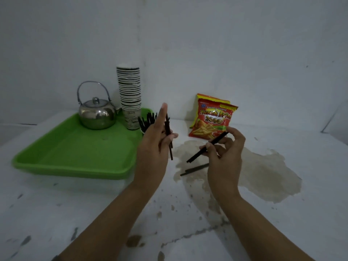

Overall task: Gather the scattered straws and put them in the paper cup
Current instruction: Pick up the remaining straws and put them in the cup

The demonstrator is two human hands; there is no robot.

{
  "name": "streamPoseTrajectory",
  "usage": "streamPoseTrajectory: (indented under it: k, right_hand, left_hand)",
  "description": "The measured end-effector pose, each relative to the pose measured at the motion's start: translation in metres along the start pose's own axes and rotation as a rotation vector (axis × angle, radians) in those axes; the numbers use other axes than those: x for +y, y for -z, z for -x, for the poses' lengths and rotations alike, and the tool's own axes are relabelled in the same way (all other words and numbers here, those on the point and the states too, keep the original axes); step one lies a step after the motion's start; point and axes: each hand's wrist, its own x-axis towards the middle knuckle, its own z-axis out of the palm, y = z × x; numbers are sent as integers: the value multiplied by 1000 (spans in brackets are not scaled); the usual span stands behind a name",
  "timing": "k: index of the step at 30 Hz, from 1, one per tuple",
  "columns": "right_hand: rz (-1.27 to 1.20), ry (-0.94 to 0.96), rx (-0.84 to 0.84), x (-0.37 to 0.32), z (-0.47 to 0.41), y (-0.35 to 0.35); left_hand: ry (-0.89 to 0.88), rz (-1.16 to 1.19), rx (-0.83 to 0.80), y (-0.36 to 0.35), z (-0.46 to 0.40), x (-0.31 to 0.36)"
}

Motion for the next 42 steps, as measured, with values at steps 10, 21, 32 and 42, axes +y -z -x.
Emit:
streamPoseTrajectory:
  k: [10,21,32,42]
  right_hand:
    - [-218,243,235,-39,-32,-78]
    - [-60,286,112,-17,-26,-98]
    - [10,317,66,-6,-20,-101]
    - [97,277,-116,17,-12,-104]
  left_hand:
    - [-21,-38,195,43,-72,-7]
    - [33,-193,95,20,-45,-44]
    - [79,-246,-11,20,-42,-45]
    - [68,-366,-33,24,-44,-51]
